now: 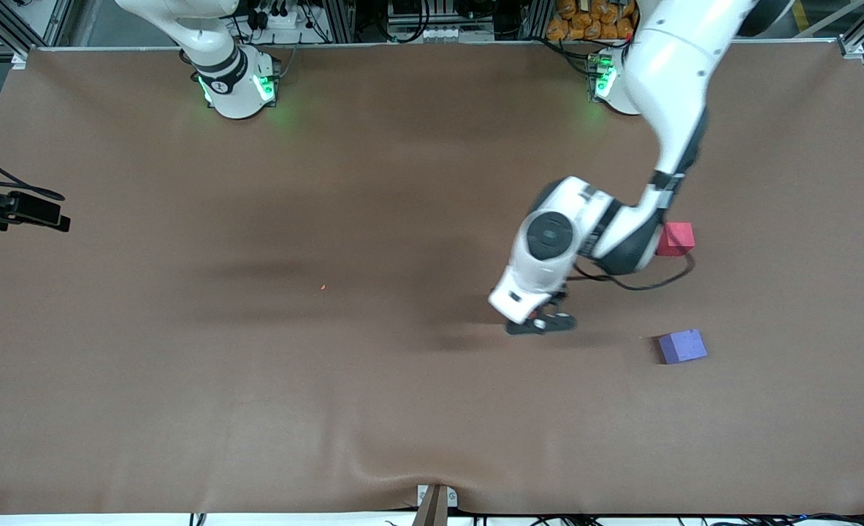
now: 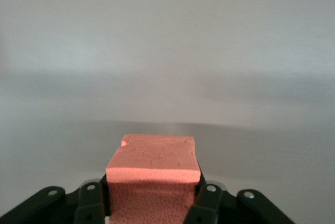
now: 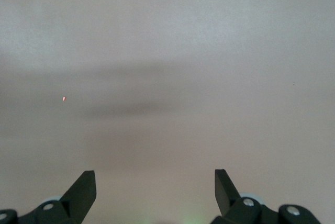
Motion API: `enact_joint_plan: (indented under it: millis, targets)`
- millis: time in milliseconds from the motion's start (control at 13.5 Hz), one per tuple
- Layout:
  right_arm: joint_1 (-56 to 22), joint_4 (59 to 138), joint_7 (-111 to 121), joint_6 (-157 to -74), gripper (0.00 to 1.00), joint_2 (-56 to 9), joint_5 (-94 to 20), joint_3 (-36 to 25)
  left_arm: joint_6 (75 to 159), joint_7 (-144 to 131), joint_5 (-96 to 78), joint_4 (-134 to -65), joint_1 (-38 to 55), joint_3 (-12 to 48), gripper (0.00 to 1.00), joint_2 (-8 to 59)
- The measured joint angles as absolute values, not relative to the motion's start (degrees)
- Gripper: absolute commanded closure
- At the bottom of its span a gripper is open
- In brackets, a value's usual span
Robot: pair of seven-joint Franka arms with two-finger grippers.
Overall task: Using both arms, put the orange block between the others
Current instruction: 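Carry the orange cube with the left gripper toward the pink cube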
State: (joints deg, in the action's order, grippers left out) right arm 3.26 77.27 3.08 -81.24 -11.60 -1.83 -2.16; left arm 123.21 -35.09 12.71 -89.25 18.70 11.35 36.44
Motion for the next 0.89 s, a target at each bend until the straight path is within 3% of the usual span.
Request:
enact_joint_plan:
  millis: [666,887]
  targets:
    - [3.22,77.18,3.11,-81.24,0.0,-11.6,-1.83,-2.1,121.2,-14.24,12.71,-102.71,-0.34,12.9,1.0,26.89]
    - [3.22,77.16,3.11,-81.24,0.0,-11.6,-1.83,-2.1,126.21,-11.43,12.72,-110.56,-8.54,16.78,1.0,23.43]
